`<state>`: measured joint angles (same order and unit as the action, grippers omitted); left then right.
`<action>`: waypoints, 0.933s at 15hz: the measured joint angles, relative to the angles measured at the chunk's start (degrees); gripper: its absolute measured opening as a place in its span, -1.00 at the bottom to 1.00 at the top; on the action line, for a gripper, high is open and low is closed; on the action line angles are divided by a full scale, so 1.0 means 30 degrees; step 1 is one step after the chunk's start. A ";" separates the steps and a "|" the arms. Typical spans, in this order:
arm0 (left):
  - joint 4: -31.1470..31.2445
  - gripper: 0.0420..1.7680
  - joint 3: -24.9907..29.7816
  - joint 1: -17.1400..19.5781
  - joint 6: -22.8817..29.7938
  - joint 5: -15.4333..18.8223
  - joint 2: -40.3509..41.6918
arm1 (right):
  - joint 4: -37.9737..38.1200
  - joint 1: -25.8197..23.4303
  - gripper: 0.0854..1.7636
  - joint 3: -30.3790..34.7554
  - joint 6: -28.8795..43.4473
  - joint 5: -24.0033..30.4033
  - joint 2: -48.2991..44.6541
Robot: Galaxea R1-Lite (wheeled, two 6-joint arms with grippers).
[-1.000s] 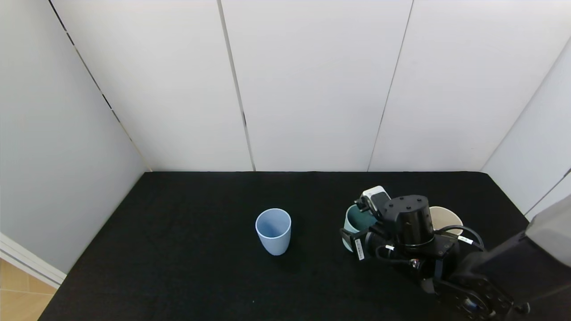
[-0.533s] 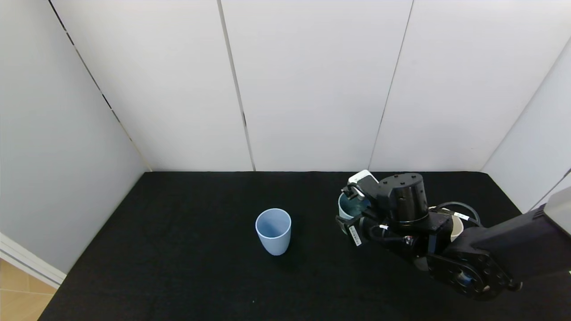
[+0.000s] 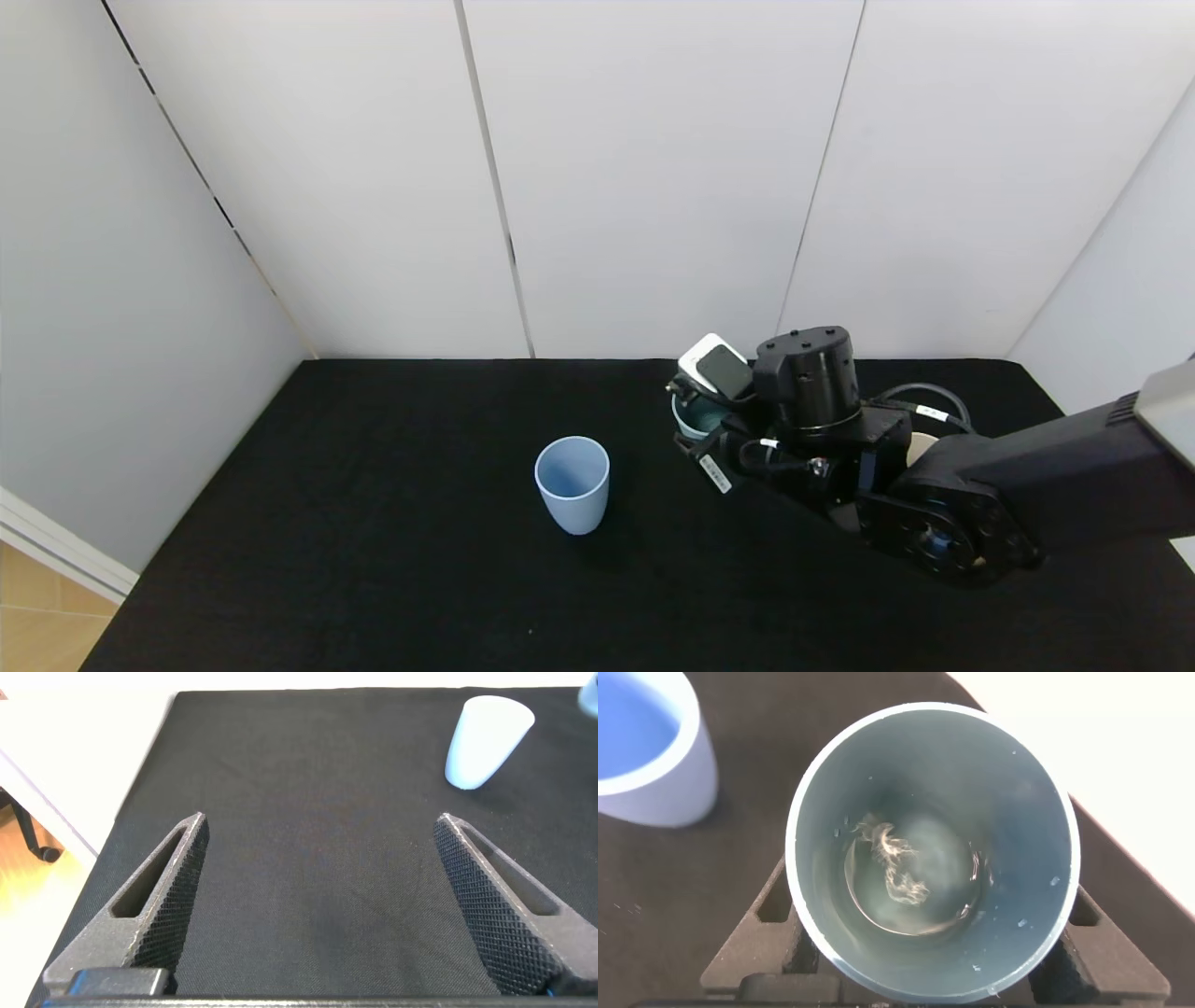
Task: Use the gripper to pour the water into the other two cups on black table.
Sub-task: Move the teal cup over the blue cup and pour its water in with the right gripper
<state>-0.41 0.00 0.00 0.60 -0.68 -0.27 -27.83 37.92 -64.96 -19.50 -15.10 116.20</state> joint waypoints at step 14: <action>0.0000 0.94 0.0000 0.0000 0.0000 0.0000 0.0000 | 0.0451 0.1808 0.33 -0.3933 -0.9293 -0.3759 0.2491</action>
<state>-0.41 0.00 0.00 0.60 -0.68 -0.27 -26.48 43.35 -76.76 -47.38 -26.38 123.67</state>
